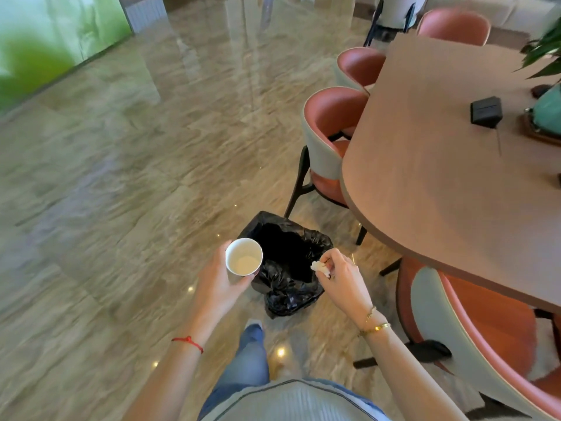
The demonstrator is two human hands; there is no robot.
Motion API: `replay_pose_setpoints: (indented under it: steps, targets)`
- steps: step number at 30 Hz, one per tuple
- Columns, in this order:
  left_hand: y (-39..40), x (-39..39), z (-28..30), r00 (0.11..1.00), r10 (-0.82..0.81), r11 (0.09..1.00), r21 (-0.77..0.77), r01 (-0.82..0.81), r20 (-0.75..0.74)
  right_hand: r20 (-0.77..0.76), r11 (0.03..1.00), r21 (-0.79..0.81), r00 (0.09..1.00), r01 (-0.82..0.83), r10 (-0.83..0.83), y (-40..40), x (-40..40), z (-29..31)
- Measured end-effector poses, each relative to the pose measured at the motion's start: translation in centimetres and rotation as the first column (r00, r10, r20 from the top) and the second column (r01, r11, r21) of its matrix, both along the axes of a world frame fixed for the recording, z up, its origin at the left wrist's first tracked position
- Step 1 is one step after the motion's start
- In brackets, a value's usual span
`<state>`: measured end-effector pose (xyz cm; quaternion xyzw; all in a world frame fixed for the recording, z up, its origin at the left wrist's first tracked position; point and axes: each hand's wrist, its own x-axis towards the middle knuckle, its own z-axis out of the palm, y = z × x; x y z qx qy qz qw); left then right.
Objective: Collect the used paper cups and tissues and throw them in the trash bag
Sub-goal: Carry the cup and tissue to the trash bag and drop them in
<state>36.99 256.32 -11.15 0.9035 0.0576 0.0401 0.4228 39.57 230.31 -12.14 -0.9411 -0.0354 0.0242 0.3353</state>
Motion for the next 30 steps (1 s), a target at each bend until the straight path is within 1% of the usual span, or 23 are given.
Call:
replay_pose_setpoints:
  steps: [7, 12, 14, 16, 20, 22, 27, 30]
  targets:
    - [1.7, 12.3, -3.4, 0.992, -0.117, 0.993, -0.020, 0.116, -0.048, -0.065, 0.993, -0.027, 0.991, 0.114, -0.116, 2.0, 9.4, -3.3]
    - [2.9, 20.3, -6.7, 0.965, -0.222, 0.974, -0.065, 0.215, -0.136, -0.149, 0.978, -0.038, 0.967, 0.205, -0.209, 4.2, 14.9, -5.6]
    - [3.1, 22.7, -8.2, 0.950, -0.259, 0.966, -0.025, 0.258, -0.174, -0.185, 0.969, -0.041, 0.951, 0.243, -0.247, 4.8, 16.5, -6.6]
    - [3.2, 24.7, -9.4, 0.924, -0.298, 0.954, -0.029, 0.300, -0.239, -0.240, 0.963, -0.060, 0.933, 0.261, -0.268, 5.1, 17.6, -7.5]
    - [2.9, 26.9, -10.7, 0.838, -0.380, 0.923, -0.106, 0.370, -0.391, -0.371, 0.956, -0.102, 0.881, 0.274, -0.292, 5.0, 18.7, -8.8]
    - [2.9, 27.6, -11.1, 0.813, -0.391, 0.916, -0.102, 0.387, -0.431, -0.392, 0.949, -0.108, 0.865, 0.296, -0.315, 4.8, 18.9, -9.1]
    - [2.7, 28.5, -10.1, 0.797, -0.440, 0.882, -0.033, 0.470, -0.414, -0.342, 0.939, -0.108, 0.874, 0.328, -0.344, 4.1, 18.3, -8.4]
    - [2.6, 28.6, -8.1, 0.821, -0.478, 0.844, 0.093, 0.528, -0.313, -0.267, 0.937, -0.122, 0.898, 0.327, -0.348, 3.4, 17.7, -7.0]
